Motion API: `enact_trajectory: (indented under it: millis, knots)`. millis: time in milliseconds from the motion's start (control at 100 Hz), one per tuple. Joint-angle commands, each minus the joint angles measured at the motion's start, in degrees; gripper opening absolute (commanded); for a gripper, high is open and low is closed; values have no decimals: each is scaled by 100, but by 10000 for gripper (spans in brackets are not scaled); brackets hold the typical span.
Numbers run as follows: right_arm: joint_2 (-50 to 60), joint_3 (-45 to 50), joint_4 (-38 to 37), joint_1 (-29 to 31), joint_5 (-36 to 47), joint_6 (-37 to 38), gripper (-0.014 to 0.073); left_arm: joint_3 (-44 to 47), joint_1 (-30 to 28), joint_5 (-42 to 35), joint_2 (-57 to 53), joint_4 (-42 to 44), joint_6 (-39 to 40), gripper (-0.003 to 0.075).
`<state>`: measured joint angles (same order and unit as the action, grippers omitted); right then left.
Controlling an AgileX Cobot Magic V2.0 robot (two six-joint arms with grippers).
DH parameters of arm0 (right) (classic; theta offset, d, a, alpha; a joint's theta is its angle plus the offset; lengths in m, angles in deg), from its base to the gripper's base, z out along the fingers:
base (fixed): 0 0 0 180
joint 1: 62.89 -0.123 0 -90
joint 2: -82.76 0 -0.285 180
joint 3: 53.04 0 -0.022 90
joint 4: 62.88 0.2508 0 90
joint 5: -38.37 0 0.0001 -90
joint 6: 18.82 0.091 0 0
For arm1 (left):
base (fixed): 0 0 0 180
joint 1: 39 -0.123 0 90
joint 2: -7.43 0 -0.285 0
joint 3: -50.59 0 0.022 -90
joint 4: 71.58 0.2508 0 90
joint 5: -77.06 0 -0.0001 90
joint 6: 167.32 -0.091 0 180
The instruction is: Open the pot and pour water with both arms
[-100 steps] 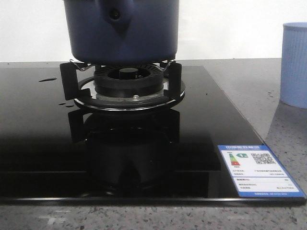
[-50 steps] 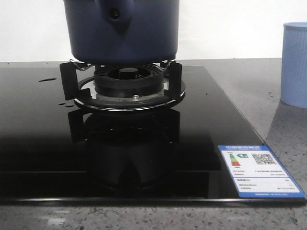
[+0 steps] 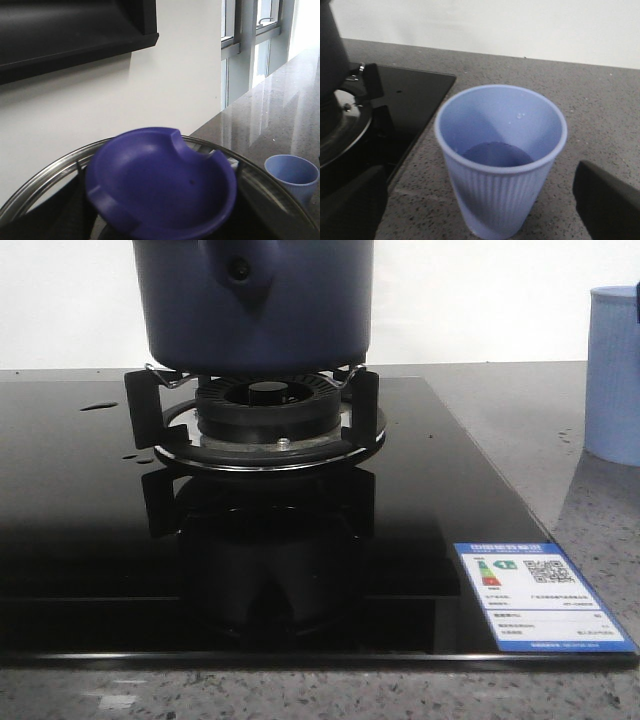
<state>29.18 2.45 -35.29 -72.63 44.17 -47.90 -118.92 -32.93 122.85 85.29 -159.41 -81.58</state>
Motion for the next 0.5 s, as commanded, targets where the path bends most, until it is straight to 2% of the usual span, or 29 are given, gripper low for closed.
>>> enact_trajectory:
  millis: [0, 300, 490]
  knots:
    - [-247, -143, 44, -17, 802, 124, 664, -240, -18, 29, -180, -477, 52, 316]
    - [-1170, -166, 33, -17, 1709, 691, 664, -240, -18, 29, -180, -477, 52, 316]
    - [-1552, -166, -310, -17, 2092, 1088, 664, -240, -18, 29, -180, -477, 52, 316]
